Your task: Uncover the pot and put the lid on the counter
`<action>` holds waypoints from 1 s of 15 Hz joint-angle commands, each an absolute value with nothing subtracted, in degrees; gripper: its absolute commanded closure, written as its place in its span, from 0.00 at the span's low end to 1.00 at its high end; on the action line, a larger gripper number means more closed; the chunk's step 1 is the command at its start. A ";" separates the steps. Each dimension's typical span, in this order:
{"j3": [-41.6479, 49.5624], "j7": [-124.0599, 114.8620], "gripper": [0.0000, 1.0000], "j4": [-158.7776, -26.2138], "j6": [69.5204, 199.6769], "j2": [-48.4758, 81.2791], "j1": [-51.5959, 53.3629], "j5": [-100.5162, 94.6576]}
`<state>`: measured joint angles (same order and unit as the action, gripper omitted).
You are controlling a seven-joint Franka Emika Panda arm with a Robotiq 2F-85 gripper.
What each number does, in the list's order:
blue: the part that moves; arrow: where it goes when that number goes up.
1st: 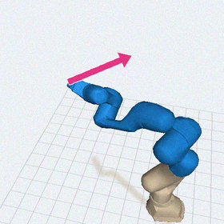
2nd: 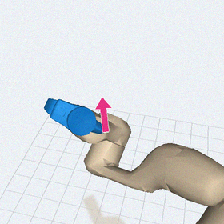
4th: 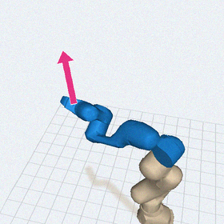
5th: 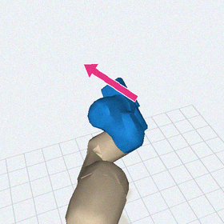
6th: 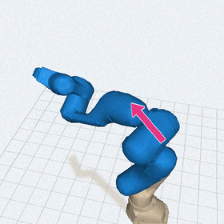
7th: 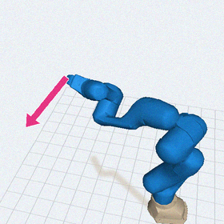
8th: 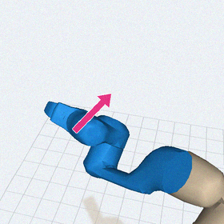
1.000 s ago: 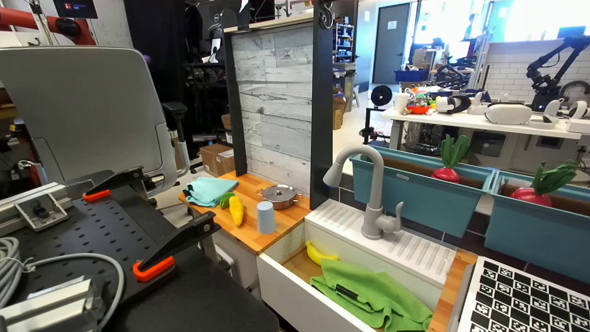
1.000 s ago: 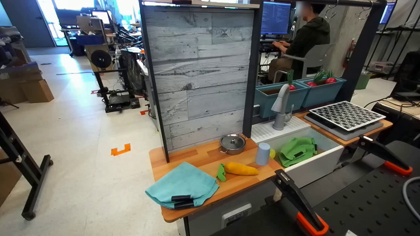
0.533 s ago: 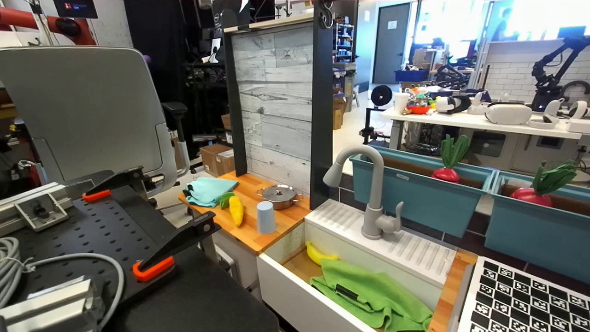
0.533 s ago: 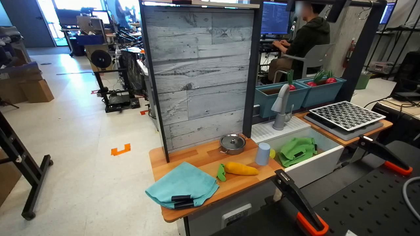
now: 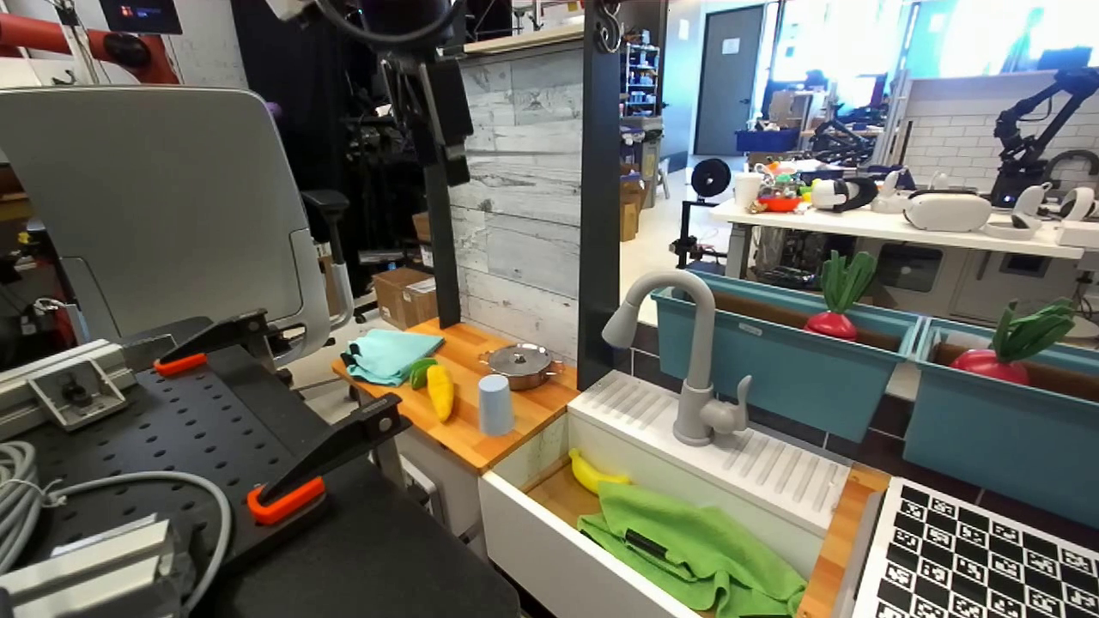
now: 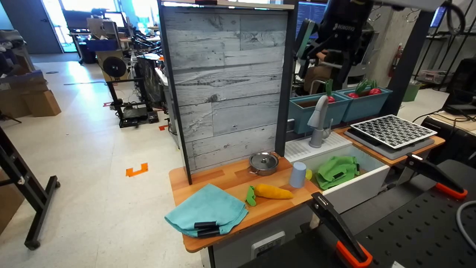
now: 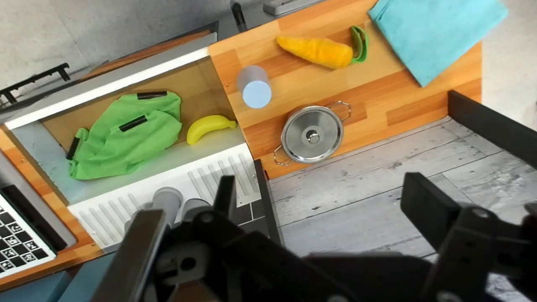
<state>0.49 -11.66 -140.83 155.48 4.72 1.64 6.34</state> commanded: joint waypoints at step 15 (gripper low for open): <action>1.55 -19.27 0.00 -104.76 154.98 49.68 6.86 5.48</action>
